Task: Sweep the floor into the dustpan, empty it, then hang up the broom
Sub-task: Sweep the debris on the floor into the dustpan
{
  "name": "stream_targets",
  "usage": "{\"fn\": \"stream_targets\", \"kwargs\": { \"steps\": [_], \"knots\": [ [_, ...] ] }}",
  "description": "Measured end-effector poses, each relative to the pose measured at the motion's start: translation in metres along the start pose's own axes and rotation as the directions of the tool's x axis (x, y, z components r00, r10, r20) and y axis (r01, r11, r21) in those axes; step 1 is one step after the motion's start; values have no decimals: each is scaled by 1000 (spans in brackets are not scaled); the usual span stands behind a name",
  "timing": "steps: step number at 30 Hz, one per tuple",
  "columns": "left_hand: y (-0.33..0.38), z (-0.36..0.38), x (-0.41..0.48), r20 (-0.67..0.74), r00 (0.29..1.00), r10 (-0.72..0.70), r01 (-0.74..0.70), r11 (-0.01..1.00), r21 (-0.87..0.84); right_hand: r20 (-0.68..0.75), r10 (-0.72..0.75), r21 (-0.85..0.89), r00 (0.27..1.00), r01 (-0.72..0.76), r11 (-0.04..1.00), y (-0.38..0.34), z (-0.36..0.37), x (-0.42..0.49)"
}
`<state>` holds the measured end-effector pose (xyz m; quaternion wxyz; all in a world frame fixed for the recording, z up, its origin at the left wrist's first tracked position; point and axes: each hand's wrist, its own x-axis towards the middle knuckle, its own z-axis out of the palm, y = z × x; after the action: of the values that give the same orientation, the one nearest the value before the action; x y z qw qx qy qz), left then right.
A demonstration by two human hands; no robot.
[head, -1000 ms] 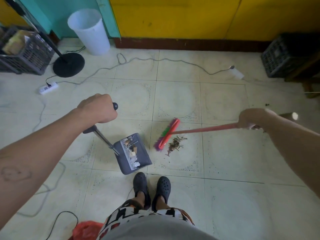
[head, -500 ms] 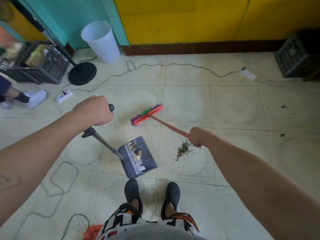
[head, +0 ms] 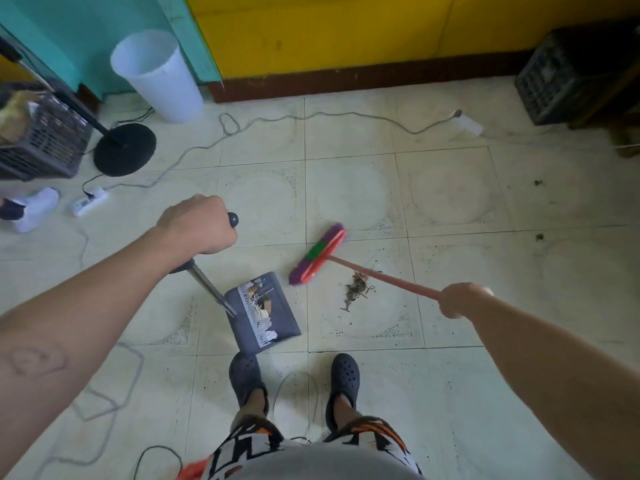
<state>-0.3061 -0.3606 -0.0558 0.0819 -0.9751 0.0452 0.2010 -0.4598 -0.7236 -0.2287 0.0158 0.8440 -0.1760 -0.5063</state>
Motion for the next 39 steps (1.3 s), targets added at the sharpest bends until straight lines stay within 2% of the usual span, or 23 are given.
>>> {"fn": "stream_targets", "kwargs": {
  "steps": [8, 13, 16, 19, 22, 24, 30, 36, 39],
  "knots": [
    [1, 15, 23, 57, 993, 106, -105, 994, -12, 90, 205, 83, 975, -213, 974, 59, 23, -8],
    [-12, 15, 38, 56, 983, 177, -176, 984, -32, 194, 304, 153, 933, -334, 930, 31, 34, -61],
    [-18, 17, 43, 57, 966, 254, -254, 967, 2, 279, 302, 193, 912, -361, 912, -6, 46, -93],
    [-28, 23, 52, 16, 942, 334, -334, 942, 24, 378, 318, 329, 870, -447, 832, -49, 61, -117],
    [-37, 30, 59, -8, 905, 426, -425, 903, 59, 425, 294, 397, 856, -468, 789, -95, 81, -139],
    [-42, 36, 60, -26, 882, 470, -466, 881, 84, 474, 276, 469, 836, -506, 724, -122, 90, -152],
    [-75, 55, 67, -10, 831, 556, -553, 827, 99, 517, 271, 484, 812, -538, 690, -188, 95, -178],
    [-95, 61, 69, 8, 800, 600, -599, 797, 77, 651, 235, 377, 722, -576, 725, -201, 90, -203],
    [-101, 65, 71, 3, 785, 619, -618, 784, 55, 668, 241, 400, 704, -613, 682, -205, 88, -215]
  ]
}}
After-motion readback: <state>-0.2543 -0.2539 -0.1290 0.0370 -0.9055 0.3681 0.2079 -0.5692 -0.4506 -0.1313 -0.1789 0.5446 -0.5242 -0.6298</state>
